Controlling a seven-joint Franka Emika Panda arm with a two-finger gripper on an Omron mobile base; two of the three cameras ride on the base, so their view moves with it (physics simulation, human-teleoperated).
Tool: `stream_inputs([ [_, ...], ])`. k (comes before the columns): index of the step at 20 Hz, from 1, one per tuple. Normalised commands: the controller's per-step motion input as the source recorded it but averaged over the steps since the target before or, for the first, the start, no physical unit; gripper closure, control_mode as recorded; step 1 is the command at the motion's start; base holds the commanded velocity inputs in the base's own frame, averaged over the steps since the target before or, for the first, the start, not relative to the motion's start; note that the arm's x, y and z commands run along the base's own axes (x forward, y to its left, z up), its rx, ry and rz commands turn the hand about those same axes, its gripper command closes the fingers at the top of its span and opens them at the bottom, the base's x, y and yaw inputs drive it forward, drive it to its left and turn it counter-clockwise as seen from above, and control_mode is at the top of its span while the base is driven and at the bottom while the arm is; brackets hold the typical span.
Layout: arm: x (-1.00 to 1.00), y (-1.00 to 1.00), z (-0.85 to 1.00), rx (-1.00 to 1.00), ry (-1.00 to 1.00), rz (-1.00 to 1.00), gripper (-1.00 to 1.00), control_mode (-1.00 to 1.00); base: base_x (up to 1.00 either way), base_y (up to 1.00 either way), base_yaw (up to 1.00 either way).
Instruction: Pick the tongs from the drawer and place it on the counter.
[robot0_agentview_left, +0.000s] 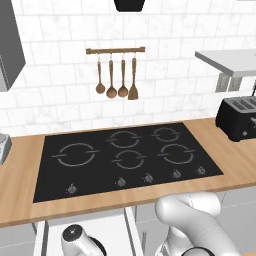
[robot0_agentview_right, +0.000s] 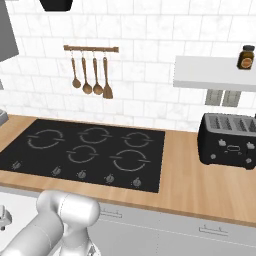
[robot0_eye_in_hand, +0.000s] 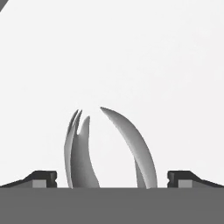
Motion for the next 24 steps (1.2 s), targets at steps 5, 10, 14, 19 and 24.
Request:
stream_inputs([
  [5, 0.0, 0.0, 0.0, 0.0, 0.0, 0.0, 1.0, -1.0, 0.0, 0.0, 0.0],
  [10, -0.06, 0.0, 0.0, 0.0, 0.0, 0.0, 1.0, -1.0, 0.0, 0.0, 0.0],
  [14, -0.28, 0.0, 0.3, 0.0, 0.0, 0.0, 1.0, -1.0, 0.0, 0.0, 0.0],
  [19, -0.51, 0.07, 0.96, 0.0, 0.0, 0.0, 1.0, -1.0, 0.0, 0.0, 0.0],
  [24, -0.27, 0.13, 1.0, 0.0, 0.0, 0.0, 1.0, -1.0, 0.0, 0.0, 0.0],
])
